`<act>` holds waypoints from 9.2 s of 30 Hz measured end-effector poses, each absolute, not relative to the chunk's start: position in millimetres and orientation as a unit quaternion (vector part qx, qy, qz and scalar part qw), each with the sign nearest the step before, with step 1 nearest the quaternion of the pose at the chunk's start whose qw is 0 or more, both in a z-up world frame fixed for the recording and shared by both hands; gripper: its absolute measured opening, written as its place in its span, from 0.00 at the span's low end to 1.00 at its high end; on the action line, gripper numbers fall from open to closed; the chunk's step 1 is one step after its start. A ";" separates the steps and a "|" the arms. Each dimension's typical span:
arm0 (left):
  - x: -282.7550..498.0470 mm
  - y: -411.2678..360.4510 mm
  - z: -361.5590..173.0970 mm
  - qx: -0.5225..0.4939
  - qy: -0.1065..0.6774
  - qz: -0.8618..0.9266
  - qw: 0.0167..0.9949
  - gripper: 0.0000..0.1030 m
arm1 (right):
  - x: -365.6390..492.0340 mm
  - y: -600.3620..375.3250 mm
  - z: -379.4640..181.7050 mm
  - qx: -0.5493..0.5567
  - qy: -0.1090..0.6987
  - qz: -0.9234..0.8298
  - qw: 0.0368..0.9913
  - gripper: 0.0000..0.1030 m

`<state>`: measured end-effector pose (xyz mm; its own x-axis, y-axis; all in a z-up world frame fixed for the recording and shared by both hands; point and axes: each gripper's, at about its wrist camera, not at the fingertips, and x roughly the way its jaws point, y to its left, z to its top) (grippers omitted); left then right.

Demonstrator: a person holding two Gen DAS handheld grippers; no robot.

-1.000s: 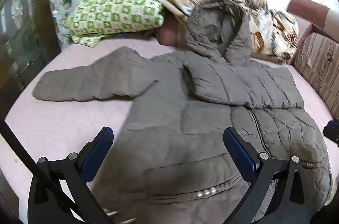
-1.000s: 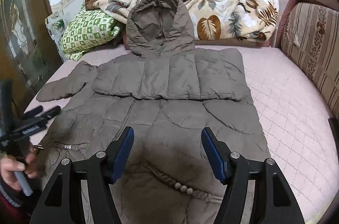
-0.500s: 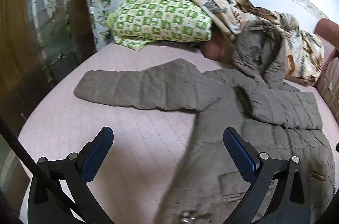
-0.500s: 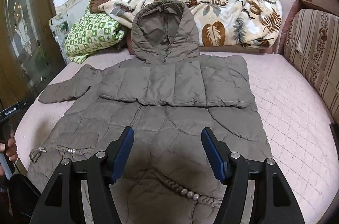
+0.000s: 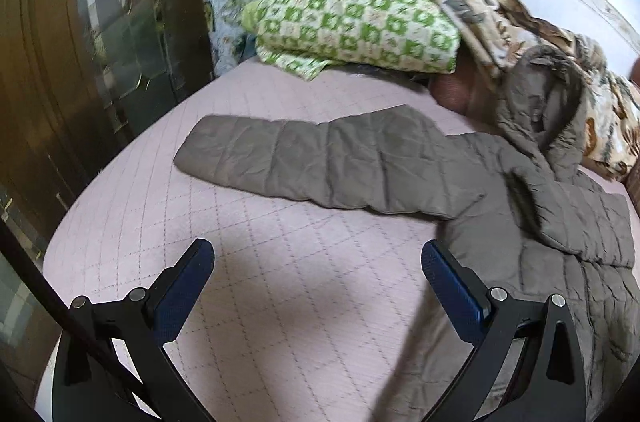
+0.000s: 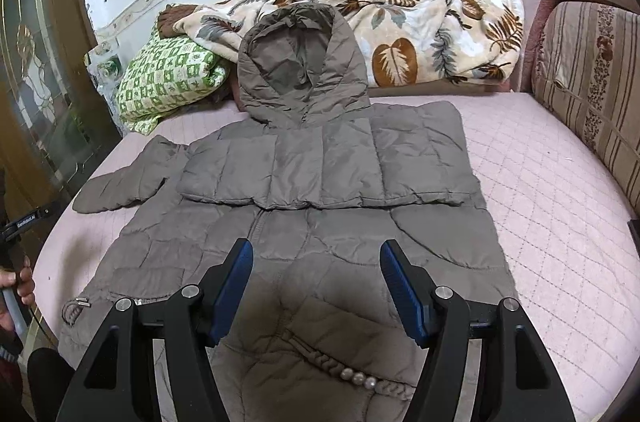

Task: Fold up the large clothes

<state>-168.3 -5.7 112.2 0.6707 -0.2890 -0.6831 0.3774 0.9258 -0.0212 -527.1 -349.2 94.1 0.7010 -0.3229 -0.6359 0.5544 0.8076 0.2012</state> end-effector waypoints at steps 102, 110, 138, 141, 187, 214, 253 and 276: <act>-255.7 -293.2 251.8 -0.043 0.320 -0.505 0.801 0.11 | -607.7 -411.3 118.5 0.275 0.207 -0.284 0.895 0.68; -307.5 -359.4 154.6 0.051 0.363 -0.503 0.783 0.11 | -608.0 -414.1 119.0 0.277 0.205 -0.281 0.896 0.68; -223.3 -287.3 116.2 0.127 0.368 -0.413 0.823 0.52 | -521.6 -436.2 100.4 0.236 0.255 -0.297 0.889 0.49; -188.5 -273.4 102.2 0.132 0.379 -0.364 0.840 0.52 | -491.1 -441.3 92.1 0.223 0.270 -0.293 0.890 0.46; -298.2 -104.4 26.4 0.136 0.478 -0.329 0.803 0.55 | -541.2 -353.9 28.1 0.213 0.421 -0.230 0.851 0.46; -423.8 -119.6 103.3 0.142 0.345 -0.389 0.842 0.60 | -580.1 -282.5 21.1 0.218 0.393 -0.188 0.873 0.47; -252.2 -187.2 87.8 0.074 0.353 -0.359 0.861 0.65 | -511.1 -315.1 157.8 0.192 0.359 -0.244 0.880 0.50; -234.4 -229.1 81.8 0.113 0.308 -0.367 0.871 0.66 | -212.2 -520.5 262.5 0.139 0.310 -0.303 0.890 0.59</act>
<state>-234.4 -229.1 81.8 0.5416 -0.5690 -0.6188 0.7086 0.7050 -0.0281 -212.2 -520.5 262.5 0.6244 -0.4534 -0.6360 0.6253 0.7782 0.0592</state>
